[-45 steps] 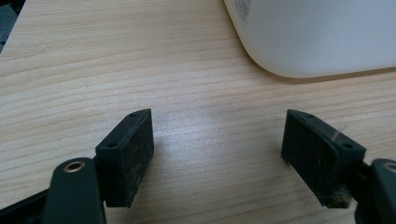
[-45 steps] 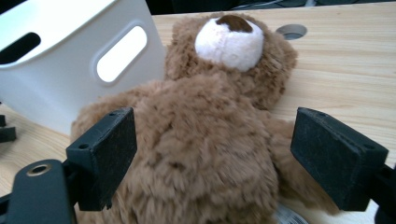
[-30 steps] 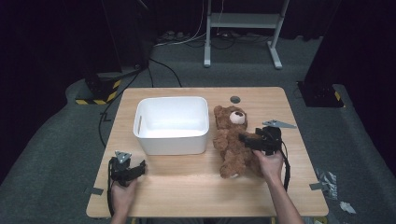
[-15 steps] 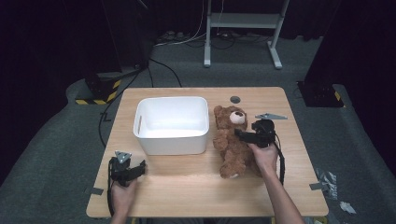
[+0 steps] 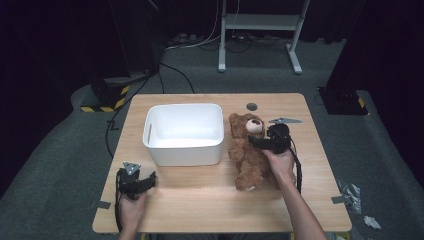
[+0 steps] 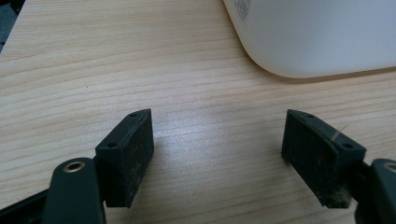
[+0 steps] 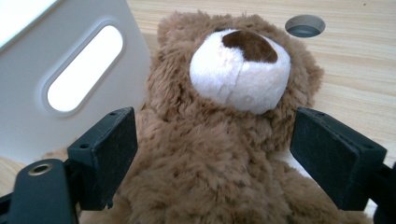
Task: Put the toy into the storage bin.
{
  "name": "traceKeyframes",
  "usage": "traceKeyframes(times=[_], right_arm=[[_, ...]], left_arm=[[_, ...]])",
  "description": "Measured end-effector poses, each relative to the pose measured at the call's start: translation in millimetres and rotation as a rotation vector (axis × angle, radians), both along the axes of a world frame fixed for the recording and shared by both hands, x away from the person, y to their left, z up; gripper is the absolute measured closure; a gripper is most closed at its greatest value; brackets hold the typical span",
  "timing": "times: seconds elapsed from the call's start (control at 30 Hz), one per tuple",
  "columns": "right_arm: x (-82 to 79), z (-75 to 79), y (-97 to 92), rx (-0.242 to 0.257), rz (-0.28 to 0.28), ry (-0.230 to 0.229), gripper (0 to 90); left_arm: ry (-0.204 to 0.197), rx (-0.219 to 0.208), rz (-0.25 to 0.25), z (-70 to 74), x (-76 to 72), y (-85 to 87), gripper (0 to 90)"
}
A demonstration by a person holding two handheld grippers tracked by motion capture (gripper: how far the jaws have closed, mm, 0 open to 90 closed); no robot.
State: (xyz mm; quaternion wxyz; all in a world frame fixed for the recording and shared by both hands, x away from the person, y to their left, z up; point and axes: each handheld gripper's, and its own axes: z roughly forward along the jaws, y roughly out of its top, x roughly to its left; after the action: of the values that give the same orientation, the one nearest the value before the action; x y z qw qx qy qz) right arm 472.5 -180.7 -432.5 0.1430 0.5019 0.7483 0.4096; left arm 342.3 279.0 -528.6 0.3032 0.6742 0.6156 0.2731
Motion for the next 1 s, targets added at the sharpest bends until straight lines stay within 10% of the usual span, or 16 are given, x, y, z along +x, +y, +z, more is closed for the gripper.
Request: traceKeyframes(times=[1.0], right_arm=[[27.0,-29.9,23.0,-0.09,0.003,0.167,17.1]], left_arm=[[0.0,0.0,-0.001,0.0,0.0,0.1,25.0]])
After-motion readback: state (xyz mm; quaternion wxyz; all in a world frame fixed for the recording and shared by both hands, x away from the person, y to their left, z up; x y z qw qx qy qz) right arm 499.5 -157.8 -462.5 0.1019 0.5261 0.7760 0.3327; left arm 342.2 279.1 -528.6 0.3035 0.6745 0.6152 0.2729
